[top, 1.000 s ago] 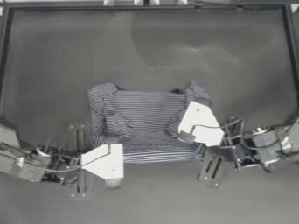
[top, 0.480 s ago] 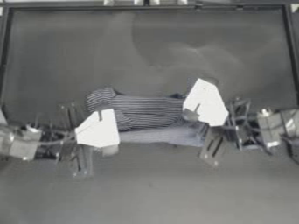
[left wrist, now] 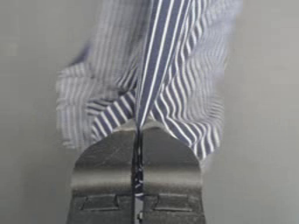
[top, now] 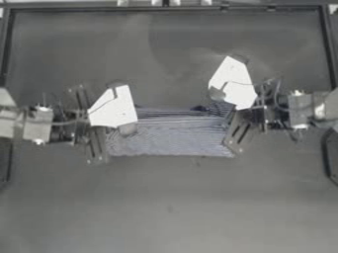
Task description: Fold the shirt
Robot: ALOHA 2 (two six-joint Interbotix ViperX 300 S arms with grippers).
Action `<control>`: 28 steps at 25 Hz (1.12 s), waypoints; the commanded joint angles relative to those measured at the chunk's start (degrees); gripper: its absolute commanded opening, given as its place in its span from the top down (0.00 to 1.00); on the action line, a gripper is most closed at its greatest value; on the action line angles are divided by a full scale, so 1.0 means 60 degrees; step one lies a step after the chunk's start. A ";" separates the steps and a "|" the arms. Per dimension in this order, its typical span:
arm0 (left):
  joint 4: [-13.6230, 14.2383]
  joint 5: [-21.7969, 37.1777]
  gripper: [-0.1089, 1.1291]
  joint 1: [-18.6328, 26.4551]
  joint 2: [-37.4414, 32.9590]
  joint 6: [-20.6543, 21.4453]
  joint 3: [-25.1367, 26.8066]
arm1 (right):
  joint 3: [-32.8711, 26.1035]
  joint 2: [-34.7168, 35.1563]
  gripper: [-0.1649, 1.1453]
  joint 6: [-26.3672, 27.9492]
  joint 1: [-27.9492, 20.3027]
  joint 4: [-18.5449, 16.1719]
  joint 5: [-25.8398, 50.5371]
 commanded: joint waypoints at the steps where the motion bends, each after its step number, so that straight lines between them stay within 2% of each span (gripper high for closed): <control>1: -0.0029 -0.0308 0.88 0.0542 0.0073 0.0249 0.0132 | 0.0073 0.0088 0.84 -0.0176 -0.0557 0.0029 -0.0454; 11: -0.0176 -0.1274 0.88 0.1729 0.1084 0.1377 0.0205 | 0.0161 0.0981 0.84 -0.0615 -0.1450 0.0015 -0.0923; 20: -0.0234 -0.1802 0.86 0.2197 0.1787 0.1758 0.0190 | 0.0176 0.1567 0.84 -0.0894 -0.1860 0.0044 -0.1245; 23: -0.0234 -0.1802 0.78 0.2227 0.1978 0.1816 0.0103 | 0.0249 0.1802 0.84 -0.0908 -0.1890 0.0103 -0.1421; 28: -0.0557 -0.1802 0.51 0.2285 0.2139 0.1772 -0.0044 | 0.0381 0.1860 0.79 -0.0894 -0.1890 0.0249 -0.2212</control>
